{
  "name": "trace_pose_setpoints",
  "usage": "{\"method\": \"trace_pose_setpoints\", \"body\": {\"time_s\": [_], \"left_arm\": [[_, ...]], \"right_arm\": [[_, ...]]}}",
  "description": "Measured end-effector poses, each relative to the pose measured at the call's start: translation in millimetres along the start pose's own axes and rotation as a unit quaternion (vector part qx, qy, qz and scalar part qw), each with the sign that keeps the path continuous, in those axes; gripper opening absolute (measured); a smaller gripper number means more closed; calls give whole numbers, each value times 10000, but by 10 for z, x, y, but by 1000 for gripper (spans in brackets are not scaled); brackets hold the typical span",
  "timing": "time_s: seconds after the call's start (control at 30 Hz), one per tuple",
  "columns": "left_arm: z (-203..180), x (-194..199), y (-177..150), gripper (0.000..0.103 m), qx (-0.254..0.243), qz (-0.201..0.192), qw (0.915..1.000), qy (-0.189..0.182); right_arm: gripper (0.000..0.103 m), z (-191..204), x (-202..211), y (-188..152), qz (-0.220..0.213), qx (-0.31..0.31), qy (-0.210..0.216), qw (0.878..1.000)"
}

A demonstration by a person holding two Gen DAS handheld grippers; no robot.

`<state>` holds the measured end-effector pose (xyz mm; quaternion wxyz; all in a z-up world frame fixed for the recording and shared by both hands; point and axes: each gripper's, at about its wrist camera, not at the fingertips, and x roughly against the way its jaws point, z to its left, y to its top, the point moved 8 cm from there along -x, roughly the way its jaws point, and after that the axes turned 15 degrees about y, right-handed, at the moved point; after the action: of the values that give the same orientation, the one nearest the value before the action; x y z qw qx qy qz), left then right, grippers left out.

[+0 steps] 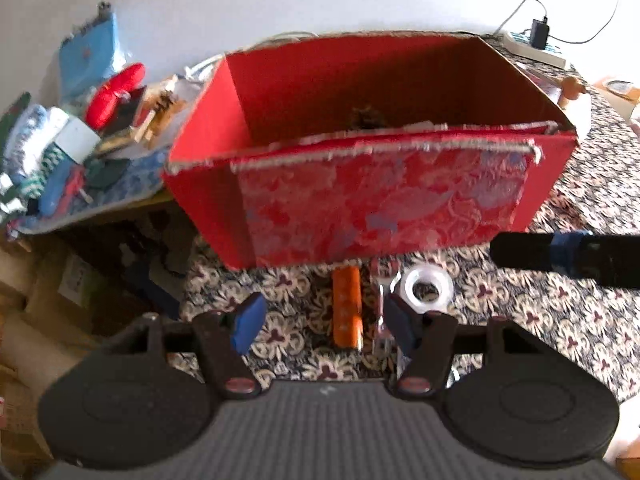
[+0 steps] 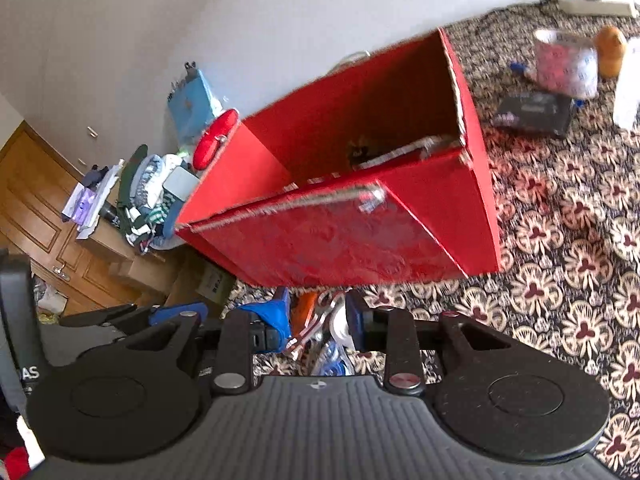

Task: Organize rigid objects
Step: 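Reach the right gripper down and grasp the silver wrench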

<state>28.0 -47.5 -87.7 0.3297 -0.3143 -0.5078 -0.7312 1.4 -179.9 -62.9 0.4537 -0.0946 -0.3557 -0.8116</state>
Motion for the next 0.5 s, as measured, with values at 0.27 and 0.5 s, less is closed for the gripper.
{"method": "trace_pose_setpoints", "body": {"time_s": [0.27,0.5], "left_arm": [[-26,4,-364,67,-199,49,9936,-1108],[-107,-46,-330,67,-179,-9,9887,-1486]], "right_arm": [[13,-161,-90,-259,372,-333,-22,9987],[13,-128,-158,-278,396,-510,166,9978]]}}
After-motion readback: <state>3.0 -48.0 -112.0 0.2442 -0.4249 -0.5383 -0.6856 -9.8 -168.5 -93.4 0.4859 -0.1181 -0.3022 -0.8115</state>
